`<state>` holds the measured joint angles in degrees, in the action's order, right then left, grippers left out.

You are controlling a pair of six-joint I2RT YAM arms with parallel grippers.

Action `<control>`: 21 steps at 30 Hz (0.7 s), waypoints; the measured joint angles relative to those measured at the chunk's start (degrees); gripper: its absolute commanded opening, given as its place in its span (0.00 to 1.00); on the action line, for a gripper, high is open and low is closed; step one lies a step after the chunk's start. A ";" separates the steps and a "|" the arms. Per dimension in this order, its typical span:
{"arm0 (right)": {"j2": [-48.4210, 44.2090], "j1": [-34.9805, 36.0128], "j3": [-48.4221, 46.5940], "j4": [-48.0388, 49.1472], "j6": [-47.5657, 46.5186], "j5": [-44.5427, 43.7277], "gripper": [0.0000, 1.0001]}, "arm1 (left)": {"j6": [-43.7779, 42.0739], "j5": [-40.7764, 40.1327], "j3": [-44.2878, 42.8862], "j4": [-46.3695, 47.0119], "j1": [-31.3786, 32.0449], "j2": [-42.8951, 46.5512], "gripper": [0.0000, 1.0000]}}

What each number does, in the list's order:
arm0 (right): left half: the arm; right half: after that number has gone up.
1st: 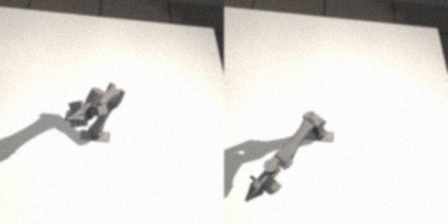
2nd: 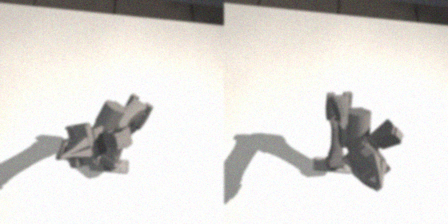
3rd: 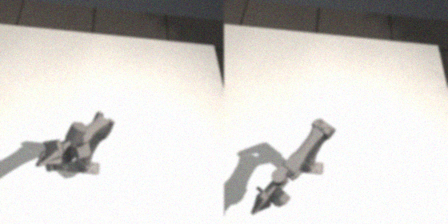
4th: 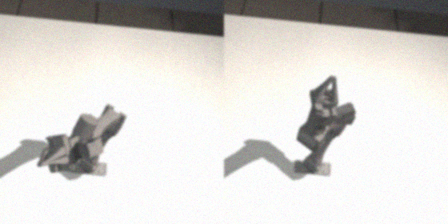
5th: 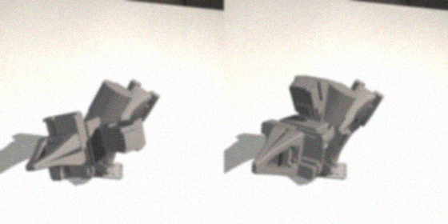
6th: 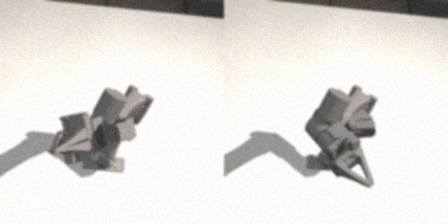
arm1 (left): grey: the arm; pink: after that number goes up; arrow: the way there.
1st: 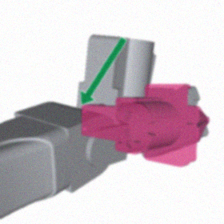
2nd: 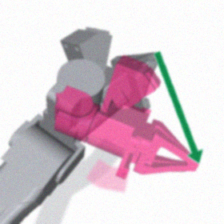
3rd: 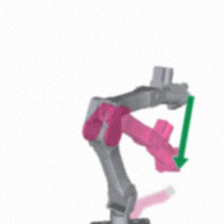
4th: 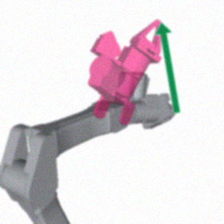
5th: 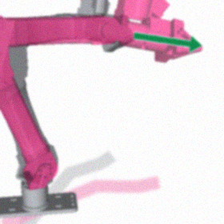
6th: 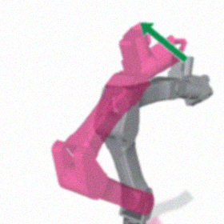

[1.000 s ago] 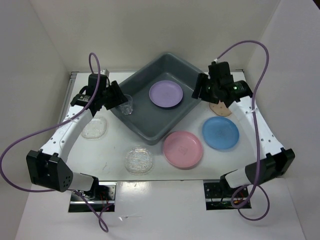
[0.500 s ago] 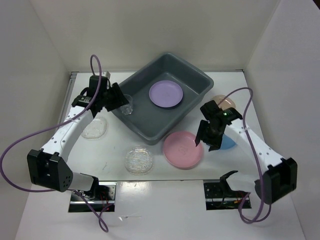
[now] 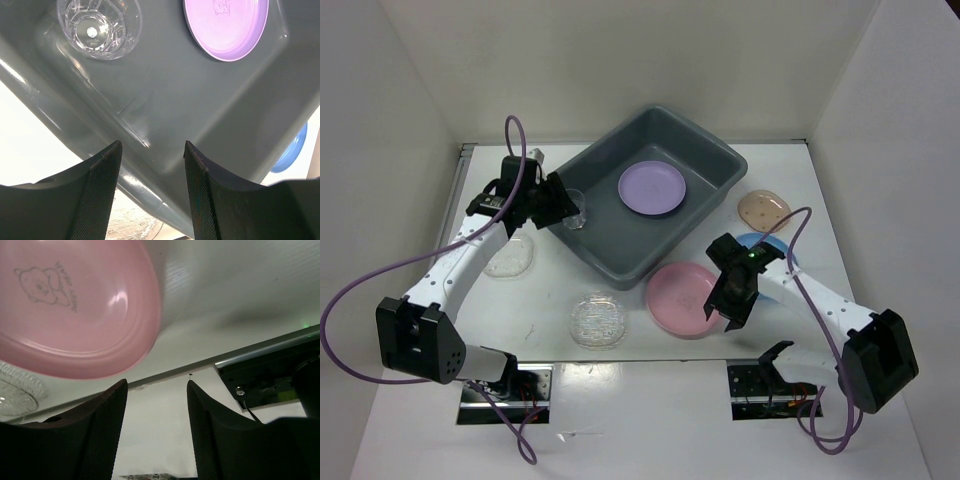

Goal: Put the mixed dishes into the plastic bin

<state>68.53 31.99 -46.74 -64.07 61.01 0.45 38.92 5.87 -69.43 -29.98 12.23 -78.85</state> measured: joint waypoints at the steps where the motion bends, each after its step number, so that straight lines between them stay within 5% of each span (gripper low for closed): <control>1: -0.31 0.00 1.16 0.87 1.11 0.02 0.54 | -0.02 0.00 0.00 -0.02 0.00 0.00 0.61; 16: 4.28 0.02 7.85 14.32 6.27 -0.04 0.39 | -1.66 0.96 -0.35 -0.74 0.00 -1.46 0.61; 21: 5.49 0.02 9.33 16.22 6.62 -0.15 0.22 | -2.75 1.62 -0.35 -1.11 0.00 -2.29 0.61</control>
<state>74.02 32.01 -37.41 -47.86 67.64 0.30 36.16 7.49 -69.78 -31.09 12.23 -81.14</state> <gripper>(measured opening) 0.291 0.607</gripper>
